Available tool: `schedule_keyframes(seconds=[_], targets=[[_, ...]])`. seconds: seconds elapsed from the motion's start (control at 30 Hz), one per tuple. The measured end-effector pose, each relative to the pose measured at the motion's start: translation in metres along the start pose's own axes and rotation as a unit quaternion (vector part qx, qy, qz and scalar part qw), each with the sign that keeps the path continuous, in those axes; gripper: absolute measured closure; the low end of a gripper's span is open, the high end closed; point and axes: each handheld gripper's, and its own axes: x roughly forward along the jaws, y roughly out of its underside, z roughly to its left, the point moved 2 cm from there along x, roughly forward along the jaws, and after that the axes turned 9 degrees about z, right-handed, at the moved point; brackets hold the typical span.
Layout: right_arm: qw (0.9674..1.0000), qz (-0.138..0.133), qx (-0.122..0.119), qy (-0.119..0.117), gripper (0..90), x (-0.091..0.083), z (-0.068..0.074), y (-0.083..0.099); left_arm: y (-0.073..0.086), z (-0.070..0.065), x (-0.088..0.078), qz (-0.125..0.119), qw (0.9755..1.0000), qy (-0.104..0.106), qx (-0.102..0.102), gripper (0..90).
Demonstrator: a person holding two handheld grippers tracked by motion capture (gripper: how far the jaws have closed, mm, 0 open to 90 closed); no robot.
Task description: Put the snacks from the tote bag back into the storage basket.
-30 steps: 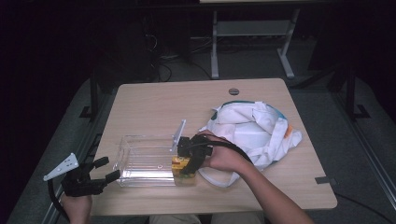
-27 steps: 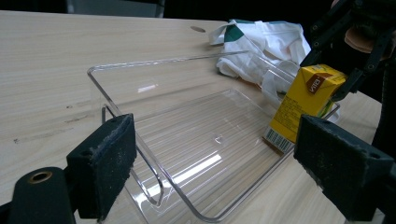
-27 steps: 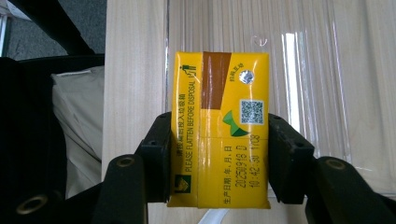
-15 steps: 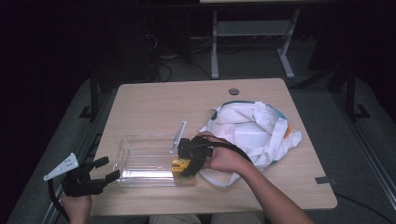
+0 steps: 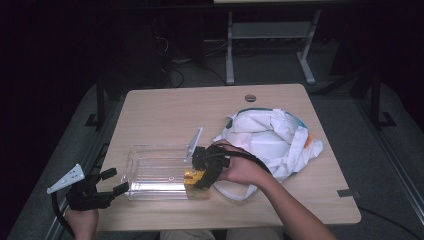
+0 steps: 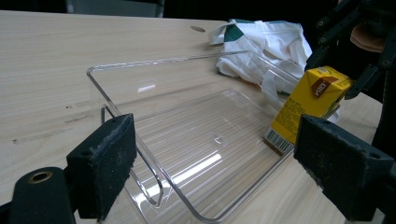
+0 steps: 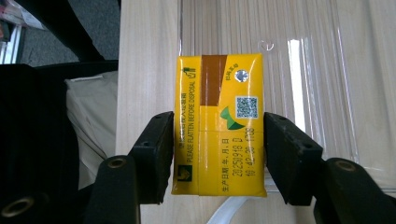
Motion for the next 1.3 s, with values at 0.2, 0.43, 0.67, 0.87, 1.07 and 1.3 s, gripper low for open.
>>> schedule_keyframes(seconds=[0.2, 0.43, 0.67, 0.87, 1.07, 1.3], targets=[[1.0000, -0.005, 0.001, -0.002, 43.0, -0.002, 0.001, 0.000, 0.000, 0.000, 0.000, 0.000, 1.0000, 0.000, 0.001, 12.7], [1.0000, -0.008, 0.000, 0.000, 42.7, -0.006, 0.001, -0.001, 0.000, 0.000, 0.000, 0.000, 1.0000, 0.000, 0.001, 12.7], [0.9999, -0.015, 0.005, -0.002, 42.9, -0.013, 0.001, -0.001, 0.000, 0.000, 0.000, 0.001, 1.0000, 0.000, 0.003, 12.8], [0.9997, -0.026, 0.002, -0.004, 43.1, -0.020, 0.002, -0.001, 0.000, 0.000, 0.000, 0.001, 1.0000, 0.000, 0.003, 12.8], [0.9996, -0.028, 0.000, 0.002, 43.1, -0.025, 0.001, -0.001, 0.000, 0.000, 0.000, 0.001, 1.0000, 0.000, 0.002, 12.7], [0.9995, -0.031, 0.002, 0.005, 43.4, -0.032, 0.002, -0.001, 0.000, 0.000, 0.000, 0.000, 1.0000, 0.000, 0.002, 12.7]])
